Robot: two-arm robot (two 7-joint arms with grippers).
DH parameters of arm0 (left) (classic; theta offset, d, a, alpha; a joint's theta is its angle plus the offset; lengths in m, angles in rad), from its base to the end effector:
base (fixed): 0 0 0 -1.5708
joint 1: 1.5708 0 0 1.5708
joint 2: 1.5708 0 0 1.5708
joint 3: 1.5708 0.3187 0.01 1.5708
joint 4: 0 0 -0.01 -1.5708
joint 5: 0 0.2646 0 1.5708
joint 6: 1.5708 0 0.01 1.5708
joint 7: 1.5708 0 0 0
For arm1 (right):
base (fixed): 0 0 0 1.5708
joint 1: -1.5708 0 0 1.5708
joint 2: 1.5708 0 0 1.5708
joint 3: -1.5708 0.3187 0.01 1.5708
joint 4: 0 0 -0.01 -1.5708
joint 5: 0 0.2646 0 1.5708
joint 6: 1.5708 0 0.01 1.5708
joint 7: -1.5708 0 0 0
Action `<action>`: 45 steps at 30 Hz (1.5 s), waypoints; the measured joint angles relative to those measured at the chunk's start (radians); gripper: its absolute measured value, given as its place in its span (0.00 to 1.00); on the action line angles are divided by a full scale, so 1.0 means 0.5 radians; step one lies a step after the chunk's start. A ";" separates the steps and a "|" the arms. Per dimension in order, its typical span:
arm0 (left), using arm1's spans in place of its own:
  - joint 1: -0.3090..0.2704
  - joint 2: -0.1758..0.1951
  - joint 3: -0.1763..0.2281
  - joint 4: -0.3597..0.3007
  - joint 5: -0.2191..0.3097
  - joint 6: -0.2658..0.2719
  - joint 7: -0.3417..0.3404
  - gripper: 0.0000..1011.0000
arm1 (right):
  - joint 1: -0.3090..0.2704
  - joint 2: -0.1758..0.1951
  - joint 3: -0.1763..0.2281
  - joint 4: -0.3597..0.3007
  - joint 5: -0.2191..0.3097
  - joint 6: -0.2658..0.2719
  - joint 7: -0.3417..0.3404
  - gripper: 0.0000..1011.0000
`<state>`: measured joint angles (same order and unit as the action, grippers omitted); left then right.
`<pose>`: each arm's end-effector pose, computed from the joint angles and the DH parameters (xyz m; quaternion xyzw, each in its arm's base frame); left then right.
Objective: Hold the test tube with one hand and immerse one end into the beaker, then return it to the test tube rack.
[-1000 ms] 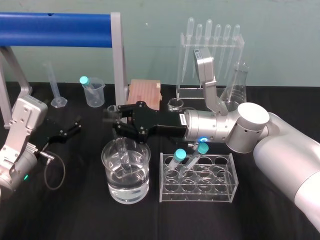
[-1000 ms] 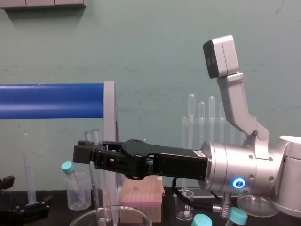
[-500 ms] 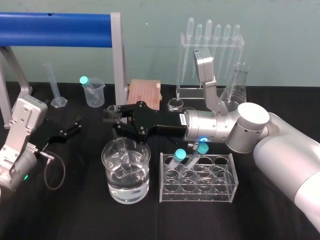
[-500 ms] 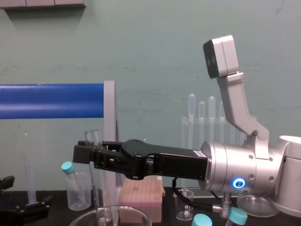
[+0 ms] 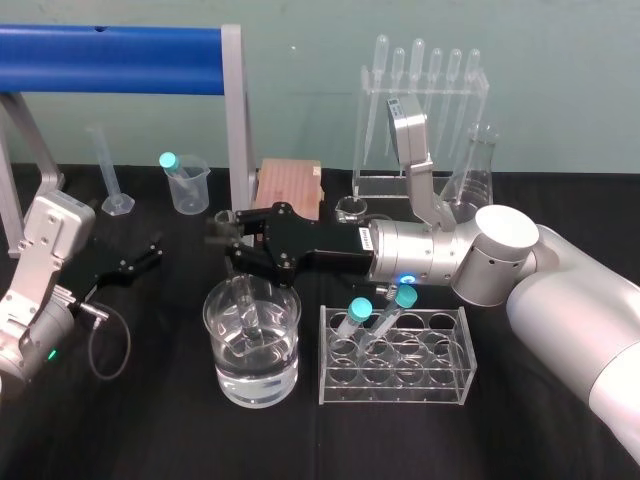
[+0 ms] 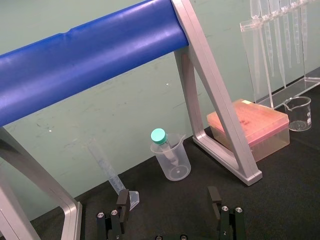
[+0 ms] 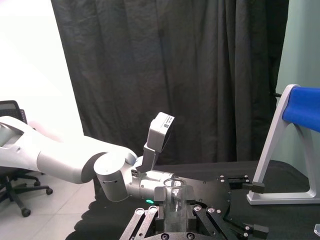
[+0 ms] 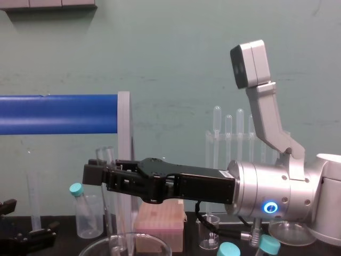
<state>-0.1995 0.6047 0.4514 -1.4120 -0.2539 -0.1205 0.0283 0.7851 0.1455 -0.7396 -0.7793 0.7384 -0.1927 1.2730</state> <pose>0.3210 0.1107 -0.3170 0.1415 -0.1325 0.5799 0.7913 0.4806 0.0549 -0.2740 0.0680 0.0175 0.0281 0.9971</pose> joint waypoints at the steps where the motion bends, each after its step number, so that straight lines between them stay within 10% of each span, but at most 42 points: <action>1: 0.000 0.000 0.000 0.000 0.000 0.000 0.000 0.99 | 0.000 0.000 0.000 0.000 0.000 0.000 0.000 0.24; 45: 0.000 0.000 0.000 0.000 0.000 0.000 0.000 0.99 | -0.001 0.000 0.002 -0.002 -0.001 0.000 0.000 0.24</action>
<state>-0.1995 0.6047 0.4513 -1.4119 -0.2539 -0.1205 0.0283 0.7847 0.1455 -0.7385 -0.7802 0.7379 -0.1927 1.2730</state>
